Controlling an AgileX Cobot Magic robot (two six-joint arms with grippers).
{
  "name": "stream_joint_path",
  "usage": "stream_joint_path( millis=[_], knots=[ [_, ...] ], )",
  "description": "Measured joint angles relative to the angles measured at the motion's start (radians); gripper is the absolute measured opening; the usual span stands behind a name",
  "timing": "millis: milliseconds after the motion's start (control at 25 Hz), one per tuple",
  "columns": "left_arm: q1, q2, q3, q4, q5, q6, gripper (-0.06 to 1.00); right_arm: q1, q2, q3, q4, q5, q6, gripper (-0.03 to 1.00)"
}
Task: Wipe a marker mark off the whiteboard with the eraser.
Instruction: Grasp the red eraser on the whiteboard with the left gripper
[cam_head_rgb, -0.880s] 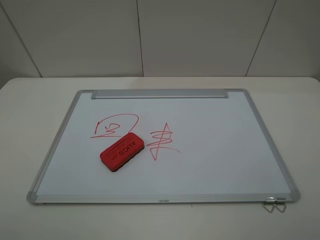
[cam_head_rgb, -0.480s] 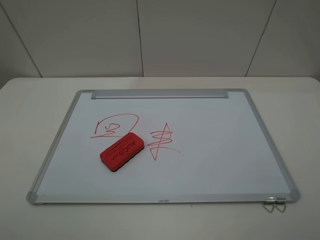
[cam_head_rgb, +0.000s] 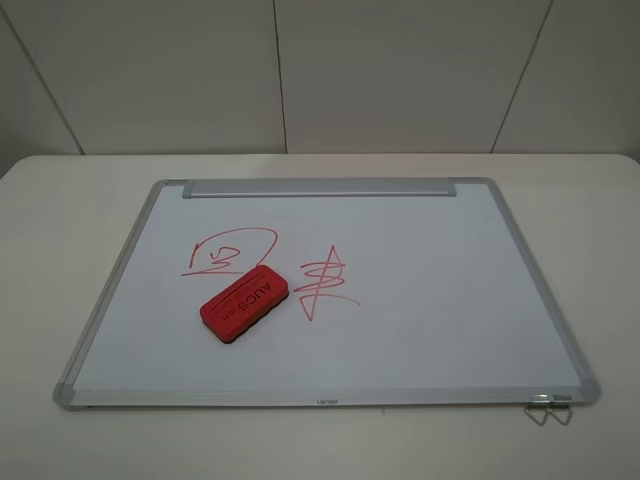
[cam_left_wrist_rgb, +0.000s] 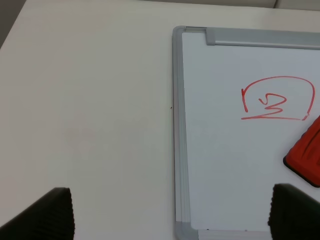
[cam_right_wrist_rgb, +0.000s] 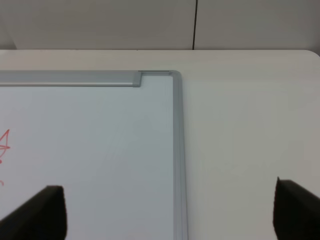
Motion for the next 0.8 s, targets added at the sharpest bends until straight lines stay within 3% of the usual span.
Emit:
stream_joint_path(
  millis=[680,800],
  knots=[
    [0.000,0.002,0.000,0.017,0.000,0.000,0.77,0.000,0.000,0.000,0.000,0.000,0.000,0.71],
    [0.000,0.080,0.000,0.028,0.000,-0.002,0.77,0.000,0.000,0.000,0.000,0.000,0.000,0.71]
  ],
)
